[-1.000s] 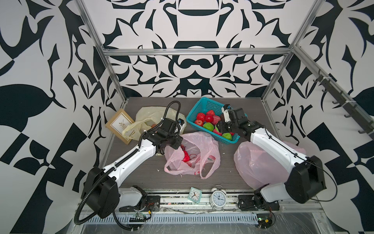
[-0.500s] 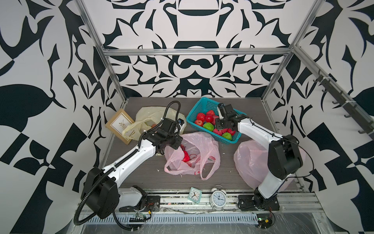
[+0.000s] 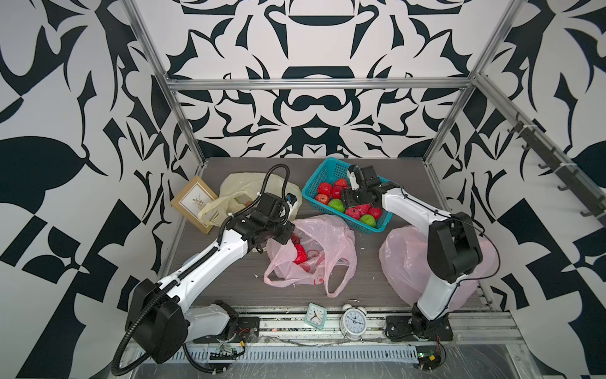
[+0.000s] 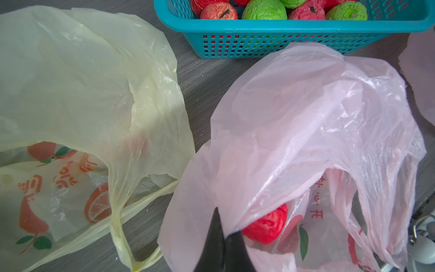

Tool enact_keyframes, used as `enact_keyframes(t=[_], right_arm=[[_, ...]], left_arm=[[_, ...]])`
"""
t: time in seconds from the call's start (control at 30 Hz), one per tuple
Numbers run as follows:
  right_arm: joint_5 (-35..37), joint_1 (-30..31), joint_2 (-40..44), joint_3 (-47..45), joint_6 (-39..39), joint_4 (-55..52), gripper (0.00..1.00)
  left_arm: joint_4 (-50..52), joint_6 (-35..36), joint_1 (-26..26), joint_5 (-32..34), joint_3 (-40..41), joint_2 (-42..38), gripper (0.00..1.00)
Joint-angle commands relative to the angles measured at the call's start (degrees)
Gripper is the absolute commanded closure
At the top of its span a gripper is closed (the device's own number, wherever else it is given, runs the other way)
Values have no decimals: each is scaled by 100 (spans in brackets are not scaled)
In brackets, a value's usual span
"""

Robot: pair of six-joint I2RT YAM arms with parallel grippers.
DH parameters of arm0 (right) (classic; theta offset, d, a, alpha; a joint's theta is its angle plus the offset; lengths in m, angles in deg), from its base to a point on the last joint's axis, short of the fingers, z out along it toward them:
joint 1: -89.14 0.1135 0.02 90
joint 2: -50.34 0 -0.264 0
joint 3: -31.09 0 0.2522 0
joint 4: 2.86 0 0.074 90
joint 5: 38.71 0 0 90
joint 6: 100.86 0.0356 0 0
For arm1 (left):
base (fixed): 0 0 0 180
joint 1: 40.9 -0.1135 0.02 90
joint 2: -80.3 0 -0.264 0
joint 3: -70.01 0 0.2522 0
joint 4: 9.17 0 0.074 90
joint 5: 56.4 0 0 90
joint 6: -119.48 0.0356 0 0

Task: Untie the knot of a plastic bag & take out the apple
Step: Place the apple in the basket, then pick up the apple from the plastic bag.

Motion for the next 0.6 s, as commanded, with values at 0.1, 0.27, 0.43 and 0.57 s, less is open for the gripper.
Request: enact_keyframes(t=[0.1,0.27,0.43,0.57], right_arm=[[-1646,158,1805,-576,-33,401,20],[-2609,703,2500,-1122,-95,213,29],[-2971,1952,2580,-1453,-203,92,33],[-2744,2706,2081,-1629,204,385,38]], left_arm=[[468,-448,-1,-97,-50,318,98],[463,-512,-4,-117,-32,382,98],[465,-449,11,38,-29,428,96],[448,-452,5,54,17,367,96]])
